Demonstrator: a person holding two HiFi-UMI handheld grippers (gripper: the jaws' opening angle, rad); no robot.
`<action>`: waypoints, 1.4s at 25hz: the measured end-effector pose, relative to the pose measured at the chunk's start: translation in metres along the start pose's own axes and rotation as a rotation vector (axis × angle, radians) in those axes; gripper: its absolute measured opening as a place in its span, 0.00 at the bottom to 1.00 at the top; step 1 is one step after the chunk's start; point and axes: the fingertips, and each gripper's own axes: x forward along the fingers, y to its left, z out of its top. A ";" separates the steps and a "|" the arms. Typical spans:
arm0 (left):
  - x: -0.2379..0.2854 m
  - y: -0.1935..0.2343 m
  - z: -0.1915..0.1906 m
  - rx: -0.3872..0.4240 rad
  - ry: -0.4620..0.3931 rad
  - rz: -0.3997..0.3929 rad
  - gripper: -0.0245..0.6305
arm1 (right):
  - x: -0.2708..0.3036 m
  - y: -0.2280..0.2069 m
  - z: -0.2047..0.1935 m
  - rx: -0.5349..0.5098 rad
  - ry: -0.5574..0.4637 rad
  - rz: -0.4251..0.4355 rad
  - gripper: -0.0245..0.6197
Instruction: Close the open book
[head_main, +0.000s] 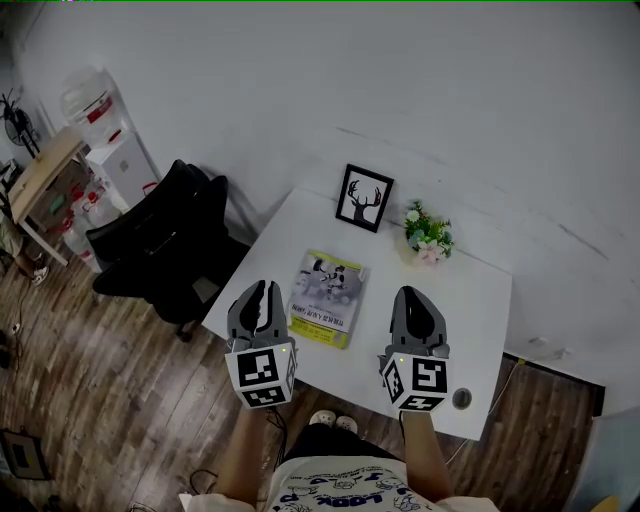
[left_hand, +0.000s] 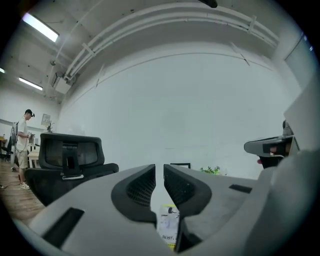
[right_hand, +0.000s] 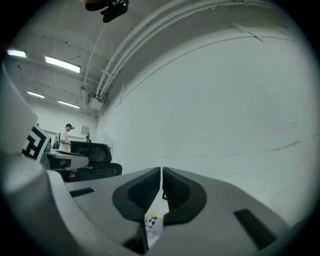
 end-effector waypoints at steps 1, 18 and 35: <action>-0.003 -0.001 0.008 0.016 -0.014 0.004 0.14 | 0.000 0.001 0.003 -0.002 -0.007 0.002 0.09; -0.020 -0.009 0.060 0.069 -0.098 0.022 0.10 | 0.001 0.006 0.031 -0.017 -0.059 0.028 0.09; -0.018 -0.018 0.056 0.076 -0.082 -0.012 0.09 | 0.002 0.007 0.031 -0.024 -0.054 0.030 0.09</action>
